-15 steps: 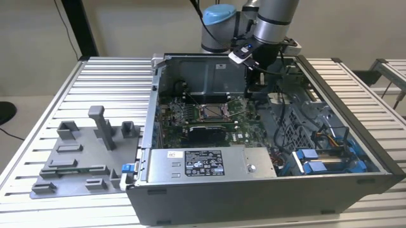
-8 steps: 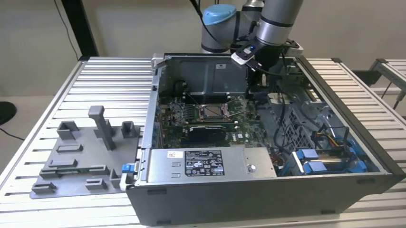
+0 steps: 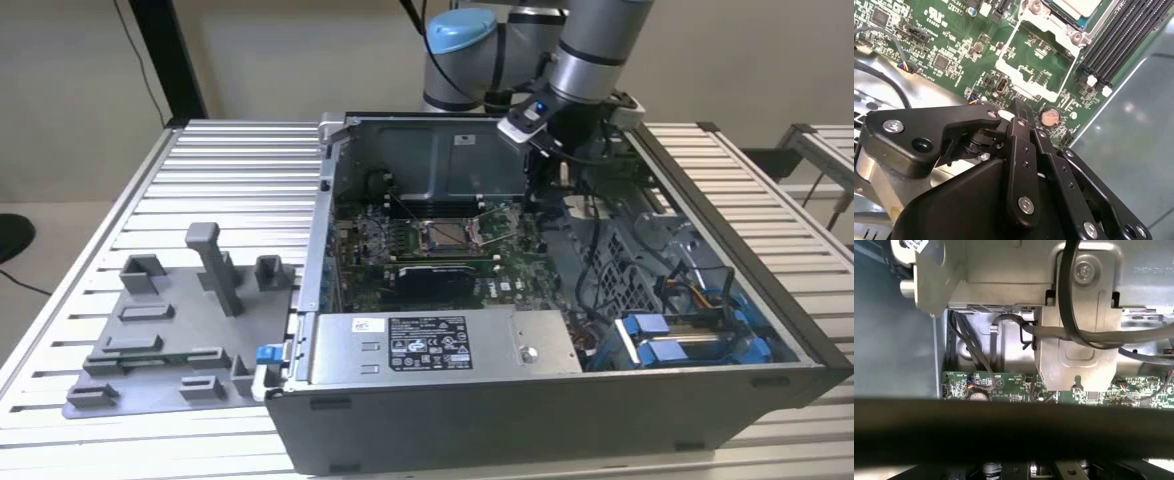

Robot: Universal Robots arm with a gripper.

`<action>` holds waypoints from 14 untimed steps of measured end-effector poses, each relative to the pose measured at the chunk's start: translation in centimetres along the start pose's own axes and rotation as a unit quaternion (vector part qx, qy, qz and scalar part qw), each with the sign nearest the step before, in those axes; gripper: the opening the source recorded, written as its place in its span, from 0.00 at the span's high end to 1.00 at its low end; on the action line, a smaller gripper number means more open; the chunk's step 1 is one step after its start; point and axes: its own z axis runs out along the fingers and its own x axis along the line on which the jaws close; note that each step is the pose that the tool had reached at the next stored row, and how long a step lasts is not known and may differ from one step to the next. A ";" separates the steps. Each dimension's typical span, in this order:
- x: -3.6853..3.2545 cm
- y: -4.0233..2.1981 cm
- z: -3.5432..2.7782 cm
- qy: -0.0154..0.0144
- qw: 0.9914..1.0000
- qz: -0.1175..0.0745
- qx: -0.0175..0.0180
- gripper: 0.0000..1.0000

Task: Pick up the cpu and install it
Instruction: 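Close the cpu cover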

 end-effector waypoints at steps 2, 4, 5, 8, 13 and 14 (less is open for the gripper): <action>0.01 0.15 0.10 0.002 1.000 -0.002 0.001 1.00; 0.01 0.29 0.20 0.004 1.000 -0.004 0.003 1.00; 0.01 0.33 0.23 0.005 1.000 -0.005 0.004 1.00; 0.00 0.44 0.39 0.007 1.000 -0.009 0.007 1.00; -0.09 0.64 0.79 0.009 1.000 -0.016 0.011 1.00; -0.11 0.70 0.90 0.009 1.000 -0.017 0.012 1.00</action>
